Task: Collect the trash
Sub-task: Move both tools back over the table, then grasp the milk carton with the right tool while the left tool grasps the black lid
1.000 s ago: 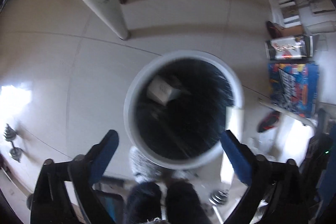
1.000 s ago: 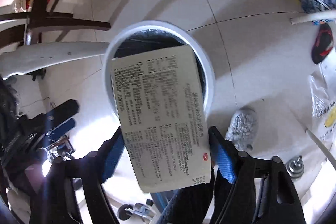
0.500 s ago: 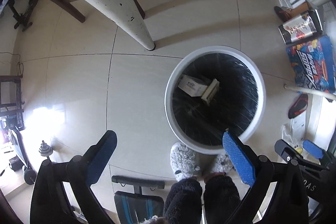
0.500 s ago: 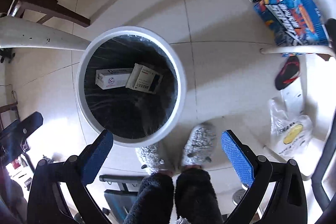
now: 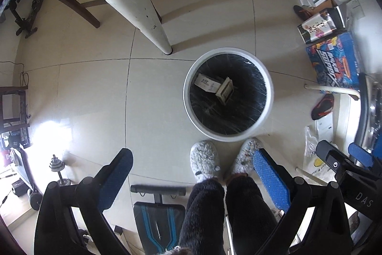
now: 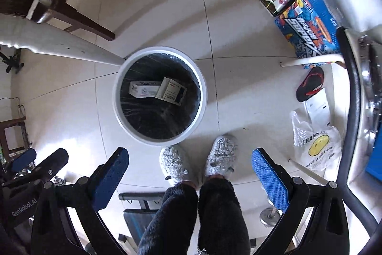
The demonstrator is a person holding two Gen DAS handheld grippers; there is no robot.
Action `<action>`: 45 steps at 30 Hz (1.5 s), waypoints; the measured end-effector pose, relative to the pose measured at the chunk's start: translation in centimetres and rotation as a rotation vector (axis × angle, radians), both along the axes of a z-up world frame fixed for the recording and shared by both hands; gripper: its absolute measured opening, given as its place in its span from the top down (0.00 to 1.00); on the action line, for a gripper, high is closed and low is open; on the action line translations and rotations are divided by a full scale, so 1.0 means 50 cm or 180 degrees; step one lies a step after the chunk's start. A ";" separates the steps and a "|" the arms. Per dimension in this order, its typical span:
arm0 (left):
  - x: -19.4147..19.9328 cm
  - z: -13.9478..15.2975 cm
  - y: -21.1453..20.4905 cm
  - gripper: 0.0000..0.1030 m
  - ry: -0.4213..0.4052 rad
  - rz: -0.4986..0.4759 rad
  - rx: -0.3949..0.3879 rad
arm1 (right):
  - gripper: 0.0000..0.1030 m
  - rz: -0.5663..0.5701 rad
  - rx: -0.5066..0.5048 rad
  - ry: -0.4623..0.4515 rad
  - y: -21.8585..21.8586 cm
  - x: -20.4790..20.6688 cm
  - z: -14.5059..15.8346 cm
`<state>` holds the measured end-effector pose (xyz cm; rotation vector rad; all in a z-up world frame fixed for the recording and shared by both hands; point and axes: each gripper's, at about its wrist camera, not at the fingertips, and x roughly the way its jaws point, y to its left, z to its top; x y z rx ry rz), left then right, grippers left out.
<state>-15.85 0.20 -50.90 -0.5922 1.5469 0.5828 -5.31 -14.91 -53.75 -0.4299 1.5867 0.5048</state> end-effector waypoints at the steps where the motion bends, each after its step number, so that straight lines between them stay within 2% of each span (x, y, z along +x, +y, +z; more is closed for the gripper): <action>1: -0.002 0.014 -0.002 0.00 -0.0009 -0.0003 -0.0001 | 0.00 0.0000 0.0008 -0.0005 -0.002 -0.003 0.015; 10: -0.039 0.194 -0.029 0.00 -0.0082 -0.0075 -0.0009 | 0.00 0.0013 0.0122 -0.0073 -0.027 -0.040 0.250; 17: -0.046 0.341 -0.037 0.00 -0.0280 -0.0135 0.0118 | 0.00 -0.0027 0.0212 -0.0087 -0.042 -0.057 0.416; 21: -0.015 0.429 -0.028 0.00 -0.0433 -0.0184 0.0302 | 0.00 -0.0126 0.0375 -0.0069 -0.041 -0.047 0.512; 26: 0.086 0.529 -0.007 0.00 -0.0675 -0.0291 0.0589 | 0.00 -0.0482 0.0660 -0.0127 -0.043 0.039 0.643; 31: 0.229 0.584 0.042 0.00 -0.0776 -0.0380 0.0801 | 0.00 -0.0844 0.0702 -0.0390 -0.063 0.202 0.738; 37: 0.417 0.575 0.101 0.00 -0.0663 -0.0279 0.0787 | 0.00 -0.1146 0.0544 -0.0469 -0.061 0.432 0.715; 41: 0.531 0.535 0.129 0.00 -0.0515 -0.0196 0.0657 | 0.00 -0.1149 0.0388 -0.0306 -0.008 0.563 0.643; 43: 0.582 0.511 0.145 0.01 -0.0469 -0.0143 0.0554 | 0.10 -0.1123 0.0323 -0.0173 0.023 0.609 0.600; 45: 0.623 0.491 0.159 0.01 -0.0480 -0.0072 0.0436 | 0.26 -0.1063 0.0247 -0.0051 0.049 0.640 0.565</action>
